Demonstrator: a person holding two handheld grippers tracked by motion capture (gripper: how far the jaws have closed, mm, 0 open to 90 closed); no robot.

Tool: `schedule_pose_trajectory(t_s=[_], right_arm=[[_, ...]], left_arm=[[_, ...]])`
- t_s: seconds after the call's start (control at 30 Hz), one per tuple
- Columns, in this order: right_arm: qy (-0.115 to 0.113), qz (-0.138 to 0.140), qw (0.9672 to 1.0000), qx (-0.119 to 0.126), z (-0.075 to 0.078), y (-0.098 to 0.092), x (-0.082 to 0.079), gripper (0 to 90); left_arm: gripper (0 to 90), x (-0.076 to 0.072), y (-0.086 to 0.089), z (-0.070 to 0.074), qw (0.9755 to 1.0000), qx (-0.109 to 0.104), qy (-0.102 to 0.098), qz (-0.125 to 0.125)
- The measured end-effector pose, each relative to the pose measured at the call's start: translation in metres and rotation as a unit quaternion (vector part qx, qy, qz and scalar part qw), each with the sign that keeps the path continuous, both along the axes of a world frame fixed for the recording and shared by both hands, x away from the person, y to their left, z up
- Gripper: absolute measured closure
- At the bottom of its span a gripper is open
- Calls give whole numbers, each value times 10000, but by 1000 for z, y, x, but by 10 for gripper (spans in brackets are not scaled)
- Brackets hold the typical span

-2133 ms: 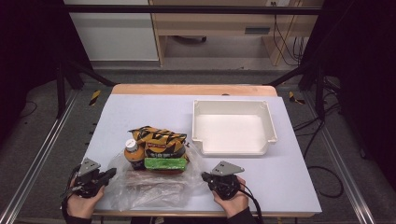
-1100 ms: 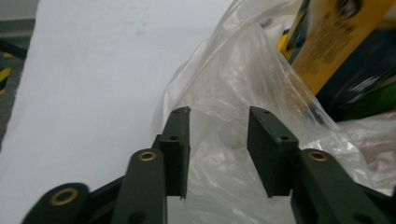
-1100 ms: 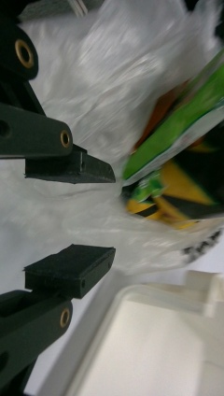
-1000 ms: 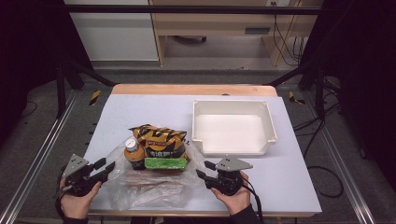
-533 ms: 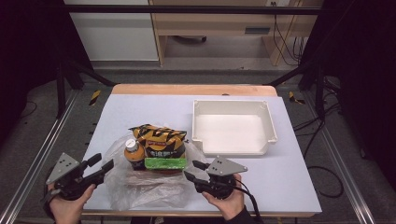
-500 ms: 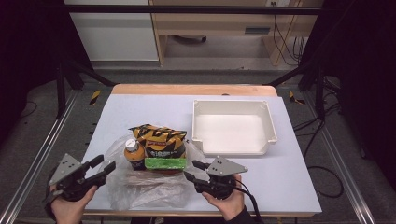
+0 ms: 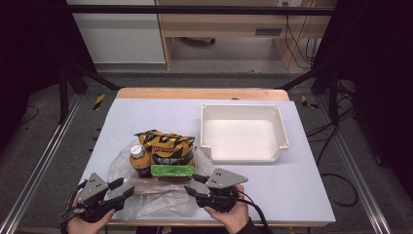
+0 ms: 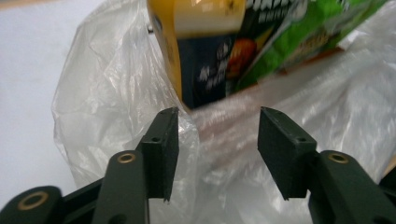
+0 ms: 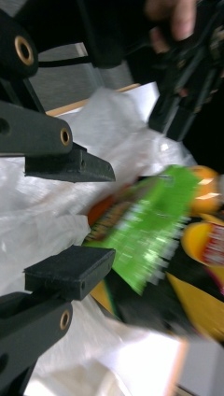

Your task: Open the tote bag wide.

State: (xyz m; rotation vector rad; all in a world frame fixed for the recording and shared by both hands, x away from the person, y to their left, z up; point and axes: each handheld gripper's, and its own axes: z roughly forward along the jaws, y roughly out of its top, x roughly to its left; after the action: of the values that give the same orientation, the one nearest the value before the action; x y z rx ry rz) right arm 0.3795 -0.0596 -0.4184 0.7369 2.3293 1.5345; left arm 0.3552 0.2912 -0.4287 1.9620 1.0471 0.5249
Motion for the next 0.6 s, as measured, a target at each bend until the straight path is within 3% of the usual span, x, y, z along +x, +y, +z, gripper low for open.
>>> schedule_pose_trajectory(t_s=[0.1,0.27,0.4,0.5,0.6], right_arm=[[157,-18,9996,-249,-14,4,4,500],[274,-52,9992,-291,-26,5,9,433],[268,-58,9990,-355,-31,9,11,438],[253,-56,9986,-471,-36,10,11,520],[327,-29,9985,-434,-37,8,11,647]], left_arm=[[436,-1,3,-7,10000,-25,80,-13],[416,0,5,-16,9997,-62,241,-23],[430,2,4,-20,9995,13,319,-47],[512,3,3,-22,9992,-4,389,-65],[596,2,4,-21,9990,-100,412,-105]])
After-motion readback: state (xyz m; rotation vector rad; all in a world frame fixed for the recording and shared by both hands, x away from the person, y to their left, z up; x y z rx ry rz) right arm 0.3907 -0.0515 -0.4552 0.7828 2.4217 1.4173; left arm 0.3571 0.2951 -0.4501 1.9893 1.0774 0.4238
